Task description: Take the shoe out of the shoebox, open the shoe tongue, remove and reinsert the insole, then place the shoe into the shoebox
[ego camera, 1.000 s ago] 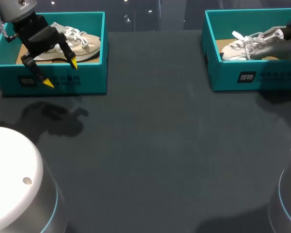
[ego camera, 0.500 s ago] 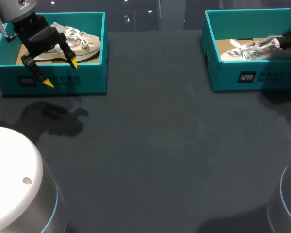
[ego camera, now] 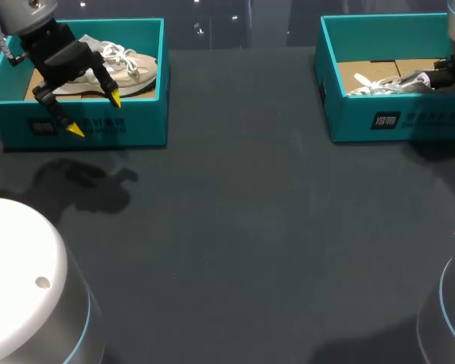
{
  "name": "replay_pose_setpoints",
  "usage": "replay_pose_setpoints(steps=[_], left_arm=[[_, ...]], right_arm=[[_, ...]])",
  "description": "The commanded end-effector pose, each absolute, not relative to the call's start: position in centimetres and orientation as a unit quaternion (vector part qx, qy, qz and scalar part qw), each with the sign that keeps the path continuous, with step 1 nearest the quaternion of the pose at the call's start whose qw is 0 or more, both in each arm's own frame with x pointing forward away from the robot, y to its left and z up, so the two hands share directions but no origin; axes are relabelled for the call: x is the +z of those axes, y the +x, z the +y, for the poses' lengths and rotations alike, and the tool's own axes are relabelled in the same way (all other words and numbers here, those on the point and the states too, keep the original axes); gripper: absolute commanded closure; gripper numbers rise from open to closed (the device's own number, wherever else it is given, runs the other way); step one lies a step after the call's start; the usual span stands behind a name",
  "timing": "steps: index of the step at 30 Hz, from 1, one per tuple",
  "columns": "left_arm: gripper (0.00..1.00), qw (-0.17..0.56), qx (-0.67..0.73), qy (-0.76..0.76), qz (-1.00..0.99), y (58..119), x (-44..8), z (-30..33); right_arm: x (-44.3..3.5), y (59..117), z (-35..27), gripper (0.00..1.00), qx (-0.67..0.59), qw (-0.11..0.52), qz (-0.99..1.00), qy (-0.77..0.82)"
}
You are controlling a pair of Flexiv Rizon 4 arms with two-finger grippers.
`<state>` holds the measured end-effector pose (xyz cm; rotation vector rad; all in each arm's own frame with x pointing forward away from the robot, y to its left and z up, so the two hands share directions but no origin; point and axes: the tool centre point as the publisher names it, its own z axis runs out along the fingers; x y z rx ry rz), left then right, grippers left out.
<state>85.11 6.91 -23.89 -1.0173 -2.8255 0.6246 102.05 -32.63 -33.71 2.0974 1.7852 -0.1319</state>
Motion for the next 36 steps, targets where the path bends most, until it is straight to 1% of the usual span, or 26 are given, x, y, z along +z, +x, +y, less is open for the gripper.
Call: replay_pose_setpoints(steps=[1,14,15,18,20,30,36], left_arm=[[0.0,0.037,0.202,-0.332,-0.921,85.0,-23.8,7.0],[0.0,0.037,0.202,-0.332,-0.921,85.0,-23.8,7.0],[0.0,0.037,0.202,-0.332,-0.921,85.0,-23.8,7.0],[0.0,0.037,0.202,-0.332,-0.921,85.0,-23.8,7.0],[0.0,0.037,0.202,-0.332,-0.921,85.0,-23.8,7.0],[0.0,0.037,0.202,-0.332,-0.921,85.0,-23.8,7.0],[0.0,0.037,0.202,-0.332,-0.921,85.0,-23.8,7.0]], right_arm=[[-34.6,102.5,-32.6,1.0,-0.046,0.184,0.639,0.746],[-36.1,102.5,-32.5,1.0,-0.042,0.161,0.649,0.743],[-36.1,102.5,-32.5,0.98,-0.041,0.161,0.649,0.743],[-36.2,102.4,-32.5,0.84,-0.038,0.156,0.65,0.743],[-36.3,102.3,-32.6,0.76,-0.035,0.151,0.651,0.743],[-36.2,102.1,-32.6,0.62,-0.031,0.147,0.657,0.739],[-35.7,102.1,-32.5,0.57,-0.029,0.147,0.662,0.735]])
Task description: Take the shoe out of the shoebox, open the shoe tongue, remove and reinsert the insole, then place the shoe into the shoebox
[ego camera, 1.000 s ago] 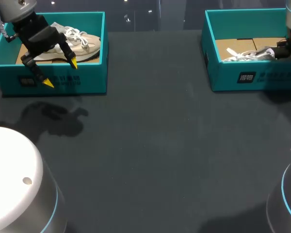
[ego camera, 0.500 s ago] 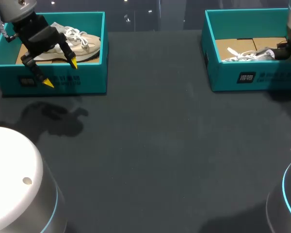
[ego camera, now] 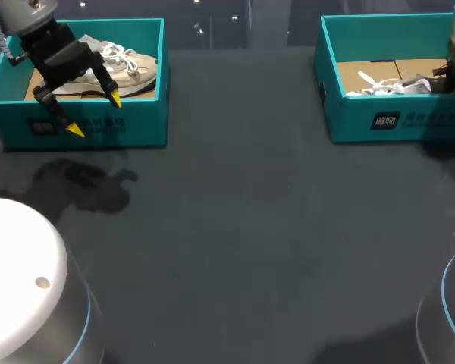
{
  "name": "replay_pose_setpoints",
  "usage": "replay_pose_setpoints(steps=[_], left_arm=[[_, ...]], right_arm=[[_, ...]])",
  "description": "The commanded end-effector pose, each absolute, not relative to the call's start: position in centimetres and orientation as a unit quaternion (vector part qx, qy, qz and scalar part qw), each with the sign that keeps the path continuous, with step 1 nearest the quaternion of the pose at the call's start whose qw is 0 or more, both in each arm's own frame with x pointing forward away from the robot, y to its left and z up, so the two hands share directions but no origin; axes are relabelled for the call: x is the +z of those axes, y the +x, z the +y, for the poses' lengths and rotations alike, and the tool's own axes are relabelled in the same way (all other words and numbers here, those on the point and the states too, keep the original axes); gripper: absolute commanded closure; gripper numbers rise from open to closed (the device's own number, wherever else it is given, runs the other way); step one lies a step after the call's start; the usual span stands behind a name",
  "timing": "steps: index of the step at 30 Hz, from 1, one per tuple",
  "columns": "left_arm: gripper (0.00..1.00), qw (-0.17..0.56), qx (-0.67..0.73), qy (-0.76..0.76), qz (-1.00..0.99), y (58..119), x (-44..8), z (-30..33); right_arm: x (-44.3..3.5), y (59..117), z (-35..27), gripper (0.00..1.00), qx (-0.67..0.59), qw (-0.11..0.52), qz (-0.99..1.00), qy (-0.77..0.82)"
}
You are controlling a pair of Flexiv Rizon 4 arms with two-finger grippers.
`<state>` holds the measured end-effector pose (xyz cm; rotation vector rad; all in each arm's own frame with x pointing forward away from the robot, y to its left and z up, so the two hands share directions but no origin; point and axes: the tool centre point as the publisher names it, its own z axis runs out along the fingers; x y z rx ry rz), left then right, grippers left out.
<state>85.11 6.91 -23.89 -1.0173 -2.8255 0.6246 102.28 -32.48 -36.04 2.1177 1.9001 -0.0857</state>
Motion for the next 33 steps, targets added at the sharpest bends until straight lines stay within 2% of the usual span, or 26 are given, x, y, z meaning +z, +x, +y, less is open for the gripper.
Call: replay_pose_setpoints(steps=[1,5,9,14,19,33], left_arm=[[0.0,0.037,0.202,-0.332,-0.921,85.0,-23.8,7.0],[0.0,0.037,0.202,-0.332,-0.921,85.0,-23.8,7.0],[0.0,0.037,0.202,-0.332,-0.921,85.0,-23.8,7.0],[0.0,0.037,0.202,-0.332,-0.921,85.0,-23.8,7.0],[0.0,0.037,0.202,-0.332,-0.921,85.0,-23.8,7.0],[0.0,0.037,0.202,-0.332,-0.921,85.0,-23.8,7.0]], right_arm=[[-35.6,102.1,-32.5,0.56,-0.028,0.147,0.662,0.734],[-35.2,102.0,-32.4,0.51,-0.027,0.146,0.665,0.732],[-34.9,102.0,-32.4,0.29,-0.026,0.144,0.667,0.73],[-34.0,101.9,-32.2,0.11,-0.03,0.141,0.67,0.728],[-32.1,101.8,-31.6,0.0,-0.033,0.145,0.673,0.724],[-23.0,100.1,-28.4,0.0,0.002,0.142,0.679,0.72]])
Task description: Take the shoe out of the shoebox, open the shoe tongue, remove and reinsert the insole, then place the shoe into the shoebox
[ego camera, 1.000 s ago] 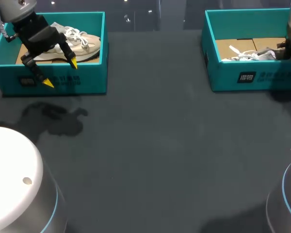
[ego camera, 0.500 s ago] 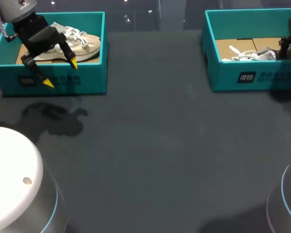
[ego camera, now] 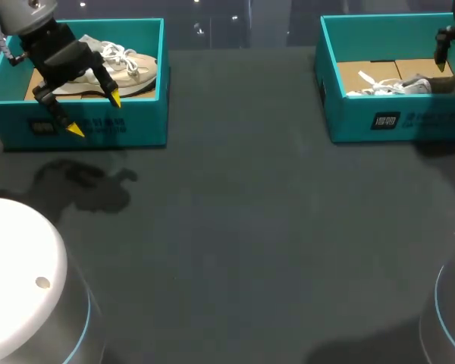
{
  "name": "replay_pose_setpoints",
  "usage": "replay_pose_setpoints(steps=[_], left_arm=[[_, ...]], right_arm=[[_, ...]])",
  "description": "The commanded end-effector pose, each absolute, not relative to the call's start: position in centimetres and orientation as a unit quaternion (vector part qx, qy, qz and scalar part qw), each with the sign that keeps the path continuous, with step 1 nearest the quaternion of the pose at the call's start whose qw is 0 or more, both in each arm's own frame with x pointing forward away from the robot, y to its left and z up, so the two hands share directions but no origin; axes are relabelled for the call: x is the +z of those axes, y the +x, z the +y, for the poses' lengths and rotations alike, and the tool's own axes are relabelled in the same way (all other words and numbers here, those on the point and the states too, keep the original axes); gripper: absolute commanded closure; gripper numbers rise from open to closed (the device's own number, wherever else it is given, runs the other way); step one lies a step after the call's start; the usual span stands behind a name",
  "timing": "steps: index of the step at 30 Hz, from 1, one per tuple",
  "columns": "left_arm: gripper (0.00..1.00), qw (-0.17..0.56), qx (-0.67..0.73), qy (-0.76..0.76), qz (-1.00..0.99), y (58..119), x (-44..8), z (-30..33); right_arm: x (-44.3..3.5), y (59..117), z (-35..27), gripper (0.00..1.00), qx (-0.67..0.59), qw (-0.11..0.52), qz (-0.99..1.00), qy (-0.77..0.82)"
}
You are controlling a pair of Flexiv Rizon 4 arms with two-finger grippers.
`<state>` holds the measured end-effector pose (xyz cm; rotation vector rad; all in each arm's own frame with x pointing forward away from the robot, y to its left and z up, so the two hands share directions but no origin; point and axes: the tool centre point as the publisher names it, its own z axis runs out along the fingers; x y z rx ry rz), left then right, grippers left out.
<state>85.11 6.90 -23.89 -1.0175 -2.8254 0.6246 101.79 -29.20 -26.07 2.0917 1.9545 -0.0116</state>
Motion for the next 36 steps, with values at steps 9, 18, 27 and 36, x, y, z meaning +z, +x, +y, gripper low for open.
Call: replay_pose_setpoints(steps=[9,18,27,36], left_arm=[[0.0,0.037,0.202,-0.332,-0.921,85.0,-23.8,7.0],[0.0,0.037,0.202,-0.332,-0.921,85.0,-23.8,7.0],[0.0,0.037,0.202,-0.332,-0.921,85.0,-23.8,7.0],[0.0,0.038,0.201,-0.396,-0.895,87.2,-23.0,7.8]], right_arm=[[-18.5,98.3,-25.7,0.0,-0.014,0.132,0.694,0.708],[-15.8,96.2,-23.6,0.0,-0.02,0.131,0.696,0.705],[-15.2,95.7,-22.9,0.0,-0.021,0.128,0.701,0.701],[-15.2,95.7,-22.9,0.0,-0.021,0.128,0.701,0.701]])
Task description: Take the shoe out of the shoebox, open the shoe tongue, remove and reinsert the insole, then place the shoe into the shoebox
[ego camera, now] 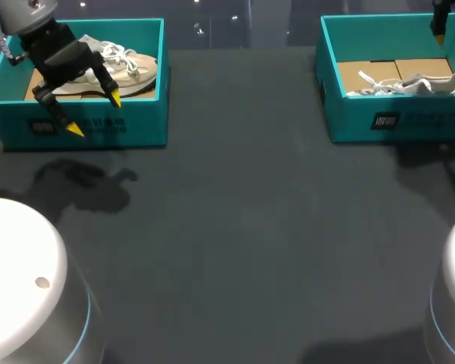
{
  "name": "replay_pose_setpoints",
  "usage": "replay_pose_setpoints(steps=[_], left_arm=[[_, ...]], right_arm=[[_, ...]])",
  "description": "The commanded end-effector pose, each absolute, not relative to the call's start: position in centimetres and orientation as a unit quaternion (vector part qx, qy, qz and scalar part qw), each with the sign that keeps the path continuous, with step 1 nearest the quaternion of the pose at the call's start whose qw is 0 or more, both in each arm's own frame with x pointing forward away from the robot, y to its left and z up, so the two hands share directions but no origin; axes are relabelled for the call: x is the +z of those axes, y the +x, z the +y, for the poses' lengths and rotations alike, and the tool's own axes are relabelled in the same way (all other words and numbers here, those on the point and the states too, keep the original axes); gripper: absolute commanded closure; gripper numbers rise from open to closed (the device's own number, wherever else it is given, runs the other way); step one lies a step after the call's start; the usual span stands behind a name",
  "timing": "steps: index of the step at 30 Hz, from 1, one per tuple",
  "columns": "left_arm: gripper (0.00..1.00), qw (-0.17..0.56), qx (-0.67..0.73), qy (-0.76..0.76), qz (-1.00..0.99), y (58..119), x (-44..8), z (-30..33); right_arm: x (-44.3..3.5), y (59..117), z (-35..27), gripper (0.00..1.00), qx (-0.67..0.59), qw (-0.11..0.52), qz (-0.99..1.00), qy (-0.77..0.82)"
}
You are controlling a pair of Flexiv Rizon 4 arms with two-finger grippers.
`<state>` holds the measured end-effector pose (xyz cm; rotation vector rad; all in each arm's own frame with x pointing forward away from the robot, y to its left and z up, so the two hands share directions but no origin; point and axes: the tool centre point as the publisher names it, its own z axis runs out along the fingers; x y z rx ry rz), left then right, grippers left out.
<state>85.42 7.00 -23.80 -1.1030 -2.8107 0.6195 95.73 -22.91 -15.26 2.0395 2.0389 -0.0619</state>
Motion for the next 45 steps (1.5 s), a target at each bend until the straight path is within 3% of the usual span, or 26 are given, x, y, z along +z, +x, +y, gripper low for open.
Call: replay_pose_setpoints(steps=[1,14,28,31,45], left_arm=[[0.0,0.039,0.201,-0.412,-0.888,87.8,-22.7,8.1],[0.0,0.052,0.121,-0.592,-0.795,98.6,-22.1,13.8],[0.0,0.052,0.121,-0.592,-0.795,98.6,-22.1,13.8],[0.0,0.022,0.105,-0.62,-0.777,98.5,-22.3,14.8],[0.0,-0.003,0.053,-0.667,-0.743,103.6,-23.4,19.1]], right_arm=[[-15.2,95.7,-22.9,0.0,-0.021,0.128,0.701,0.701],[-15.2,95.7,-22.9,0.0,-0.021,0.128,0.701,0.701],[-15.2,95.7,-22.9,0.0,-0.021,0.128,0.701,0.701],[-15.2,95.7,-22.9,0.0,-0.021,0.128,0.701,0.701],[-15.2,95.7,-22.9,0.0,-0.021,0.128,0.701,0.701]])
